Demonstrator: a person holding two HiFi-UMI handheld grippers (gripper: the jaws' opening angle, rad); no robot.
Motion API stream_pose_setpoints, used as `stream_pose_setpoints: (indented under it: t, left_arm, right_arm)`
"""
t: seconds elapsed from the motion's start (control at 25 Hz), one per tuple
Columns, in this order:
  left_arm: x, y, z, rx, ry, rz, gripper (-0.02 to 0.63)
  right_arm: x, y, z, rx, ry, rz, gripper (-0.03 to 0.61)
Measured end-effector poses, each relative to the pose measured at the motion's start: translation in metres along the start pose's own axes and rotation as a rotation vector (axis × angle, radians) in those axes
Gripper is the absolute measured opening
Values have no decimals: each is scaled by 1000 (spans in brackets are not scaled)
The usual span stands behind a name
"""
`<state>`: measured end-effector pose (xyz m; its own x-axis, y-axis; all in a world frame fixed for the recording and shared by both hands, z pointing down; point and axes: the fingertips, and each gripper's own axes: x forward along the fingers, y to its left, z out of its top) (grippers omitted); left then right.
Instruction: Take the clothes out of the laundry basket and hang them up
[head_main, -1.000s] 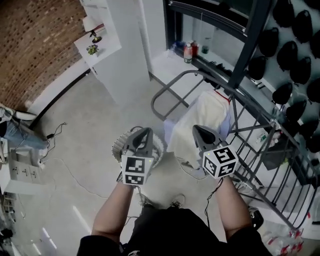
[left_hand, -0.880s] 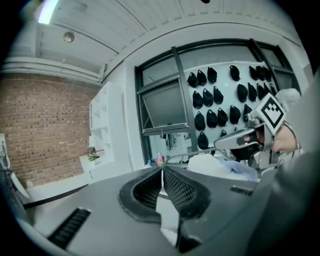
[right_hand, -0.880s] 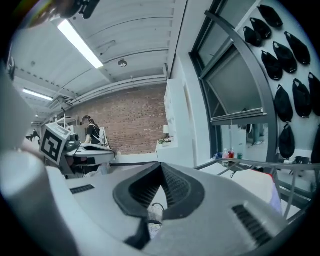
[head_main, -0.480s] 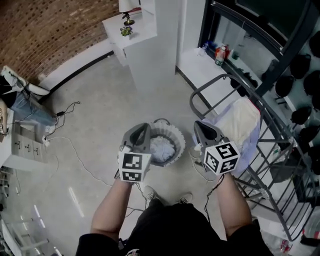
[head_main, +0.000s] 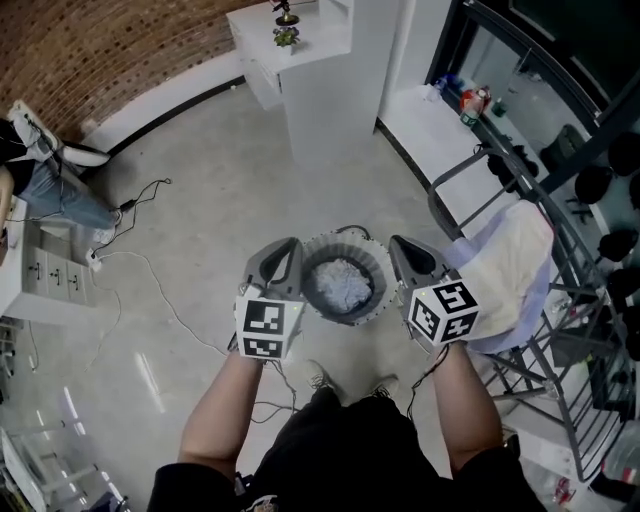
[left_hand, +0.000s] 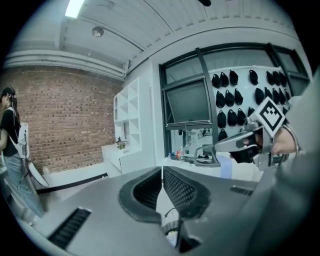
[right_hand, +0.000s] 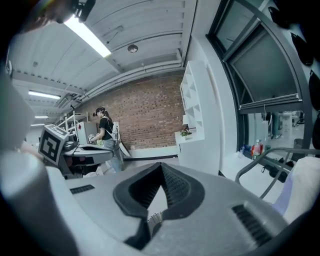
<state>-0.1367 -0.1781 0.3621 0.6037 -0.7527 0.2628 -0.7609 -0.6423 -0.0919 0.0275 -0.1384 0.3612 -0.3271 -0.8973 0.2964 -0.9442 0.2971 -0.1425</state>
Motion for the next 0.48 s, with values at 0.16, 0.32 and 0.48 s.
stream_pose_setpoints:
  t: [0.16,0.32,0.48]
  left_arm:
    - [-3,28,-14,-18,11,2,11]
    - [-8,44,-30,-31,28,4,11]
    - [-11,52,-43,-50,39,20,11]
  right_arm:
    - [27,19,-6,8,20,8,5]
    - [44,36,-13,6,43,23,5]
    - [56,44,-22,-8,66,45,5]
